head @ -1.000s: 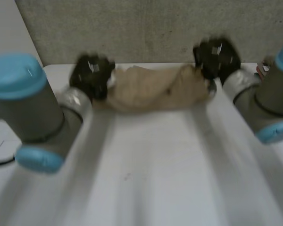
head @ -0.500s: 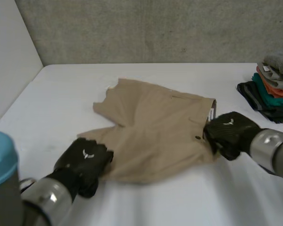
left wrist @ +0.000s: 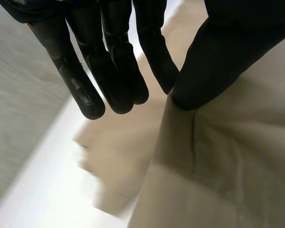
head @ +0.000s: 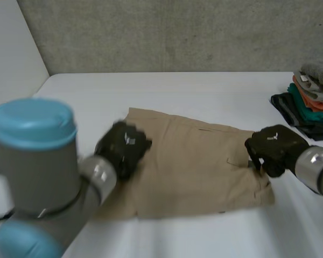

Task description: Fold the laundry.

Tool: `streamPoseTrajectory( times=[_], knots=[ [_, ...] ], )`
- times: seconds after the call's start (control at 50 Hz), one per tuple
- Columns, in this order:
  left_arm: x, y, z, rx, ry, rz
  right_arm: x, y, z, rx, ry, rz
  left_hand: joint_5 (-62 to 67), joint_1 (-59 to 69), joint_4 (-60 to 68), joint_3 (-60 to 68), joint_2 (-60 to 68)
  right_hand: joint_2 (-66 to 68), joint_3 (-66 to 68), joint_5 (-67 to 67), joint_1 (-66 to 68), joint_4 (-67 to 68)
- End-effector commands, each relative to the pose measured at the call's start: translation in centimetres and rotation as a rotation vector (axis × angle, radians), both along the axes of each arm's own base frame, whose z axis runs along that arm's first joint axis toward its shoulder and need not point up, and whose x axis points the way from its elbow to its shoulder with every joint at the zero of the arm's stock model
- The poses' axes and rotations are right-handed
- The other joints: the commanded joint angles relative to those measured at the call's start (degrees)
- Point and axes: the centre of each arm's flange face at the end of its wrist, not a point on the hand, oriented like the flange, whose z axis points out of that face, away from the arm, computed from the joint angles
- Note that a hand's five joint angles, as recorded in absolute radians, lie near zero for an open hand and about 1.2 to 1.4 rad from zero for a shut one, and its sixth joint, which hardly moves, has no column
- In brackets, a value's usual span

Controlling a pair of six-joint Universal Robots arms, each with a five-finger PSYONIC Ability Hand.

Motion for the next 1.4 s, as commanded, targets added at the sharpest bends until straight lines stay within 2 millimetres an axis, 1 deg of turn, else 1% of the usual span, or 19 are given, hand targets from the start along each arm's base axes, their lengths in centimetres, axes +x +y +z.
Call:
streamPoseTrajectory(
  times=[0.02,0.08,0.1,0.18,0.4,0.5,0.58,0.64,0.66,0.68,0.72,0.74,0.88,0.9,0.98,1.1,1.2,1.32,1.4],
  knots=[
    [-5.4,-9.9,-0.4,-0.385,-0.015,-0.013,1.0,-5.7,-2.4,-0.120,0.022,-0.115,14.3,13.2,11.1,11.6,11.3,11.7,11.4,11.0,13.4,11.2],
    [-6.6,-12.3,-0.9,-0.466,-0.002,0.001,1.7,-7.3,-2.9,-0.181,0.016,-0.142,14.3,13.2,11.1,11.6,11.3,11.7,11.4,11.0,13.4,11.2],
    [-7.1,-13.8,-1.3,-0.504,0.016,0.013,1.8,-7.7,-3.0,-0.195,0.012,-0.150,14.3,13.2,11.1,11.6,11.3,11.7,11.4,11.0,13.4,11.2],
    [-8.6,-16.3,-2.6,-0.570,0.063,0.014,2.4,-10.1,-3.6,-0.283,-0.036,-0.175,14.3,13.2,11.1,11.6,11.3,11.7,11.4,11.0,13.4,11.2],
    [-11.5,-19.7,-6.4,-0.670,0.153,-0.059,4.3,-14.5,-5.4,-0.484,-0.144,-0.201,14.3,13.2,11.1,11.6,11.3,11.7,11.4,11.0,13.4,11.2],
    [-10.9,-21.0,-7.8,-0.658,0.182,-0.034,4.5,-16.2,-5.6,-0.561,-0.166,-0.237,14.3,13.2,11.1,11.6,11.3,11.7,11.4,11.0,13.4,11.2],
    [-10.8,-21.1,-8.2,-0.635,0.209,-0.019,4.7,-17.2,-6.9,-0.567,-0.163,-0.249,14.3,13.2,11.1,11.6,11.3,11.7,11.4,11.0,13.4,11.2],
    [-10.7,-21.0,-8.2,-0.624,0.210,0.007,4.6,-17.1,-7.5,-0.541,-0.149,-0.255,11.3,10.2,8.2,8.6,8.3,-36.2,-36.4,-36.9,-34.5,-36.7],
    [-10.6,-21.0,-8.0,-0.623,0.210,0.016,4.4,-17.0,-7.5,-0.525,-0.142,-0.268,-4.7,-5.8,-7.8,-7.4,-7.7,-58.3,-58.6,-59.0,-56.6,-58.8],
    [-10.6,-20.9,-7.8,-0.623,0.210,0.032,4.3,-17.0,-7.3,-0.518,-0.142,-0.275,-34.0,-35.1,-37.1,-36.7,-37.0,-58.3,-58.6,-59.0,-56.6,-58.8],
    [-10.6,-20.7,-7.2,-0.627,0.214,0.047,4.2,-16.7,-6.7,-0.508,-0.143,-0.283,-52.2,-53.3,-55.4,-54.9,-55.2,-58.3,-58.6,-59.0,-56.6,-58.8],
    [-10.6,-20.6,-6.8,-0.627,0.217,0.054,4.2,-16.2,-5.9,-0.494,-0.146,-0.278,-55.7,-56.8,-58.9,-58.4,-58.7,-58.3,-58.6,-59.0,-56.6,-58.8],
    [-10.4,-18.6,-3.8,-0.586,0.246,0.069,3.3,-12.7,-2.1,-0.388,-0.183,-0.241,-55.7,-56.8,-58.9,-58.4,-58.7,-58.3,-58.6,-59.0,-56.6,-58.8],
    [-10.3,-18.2,-3.7,-0.568,0.249,0.068,3.3,-11.3,-1.2,-0.347,-0.204,-0.219,-55.7,-56.8,-58.9,-58.4,-58.7,-58.3,-58.6,-59.0,-56.6,-58.8],
    [-8.9,-16.2,-2.1,-0.478,0.279,0.067,2.7,-7.7,-0.1,-0.206,-0.234,-0.174,-55.7,-56.8,-58.9,-58.4,-58.7,-56.4,-56.7,-57.1,-54.7,-56.9],
    [-6.3,-12.5,-0.5,-0.272,0.393,0.086,0.6,-4.6,-0.8,-0.036,-0.246,-0.168,-55.7,-56.8,-58.9,-58.4,-58.7,-48.7,-48.9,-49.3,-46.9,-49.1],
    [-4.7,-9.8,-0.1,-0.115,0.475,0.088,-0.1,-3.1,-3.2,0.040,-0.240,-0.164,-55.7,-56.8,-58.9,-58.4,-58.7,-45.3,-45.5,-46.0,-43.6,-45.8],
    [-3.1,-7.8,-1.2,-0.008,0.483,0.094,-0.7,-3.4,-4.9,0.017,-0.242,-0.179,-55.7,-56.8,-58.9,-58.4,-58.7,-45.0,-45.2,-45.6,-43.2,-45.4],
    [-2.6,-7.1,-1.9,0.013,0.467,0.099,-0.6,-4.2,-7.2,0.026,-0.225,-0.184,-55.7,-56.8,-58.9,-58.4,-58.7,-39.6,-39.8,-40.3,-37.9,-40.1]
  ],
)
